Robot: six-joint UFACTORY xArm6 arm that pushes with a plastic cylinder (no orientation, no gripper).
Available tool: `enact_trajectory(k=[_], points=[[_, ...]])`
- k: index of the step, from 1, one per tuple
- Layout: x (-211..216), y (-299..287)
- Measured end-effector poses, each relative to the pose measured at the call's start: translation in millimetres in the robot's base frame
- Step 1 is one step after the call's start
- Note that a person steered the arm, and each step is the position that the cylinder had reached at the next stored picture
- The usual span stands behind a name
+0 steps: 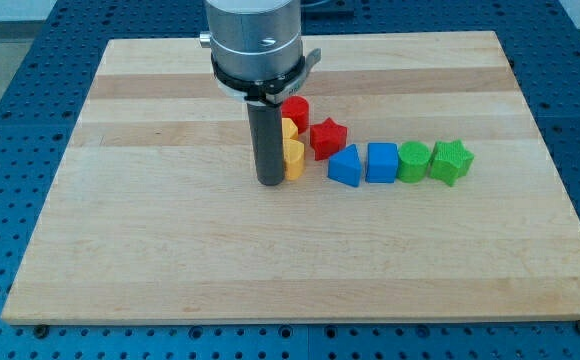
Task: Push the blue cube parallel to the red star
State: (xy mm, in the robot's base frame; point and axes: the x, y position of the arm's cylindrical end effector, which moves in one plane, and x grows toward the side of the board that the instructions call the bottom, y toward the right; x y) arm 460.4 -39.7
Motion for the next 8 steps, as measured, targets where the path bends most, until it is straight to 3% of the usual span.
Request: enact_trajectory(k=[3, 4, 6, 8], points=[[32, 44], [32, 85], [4, 98], [3, 130]])
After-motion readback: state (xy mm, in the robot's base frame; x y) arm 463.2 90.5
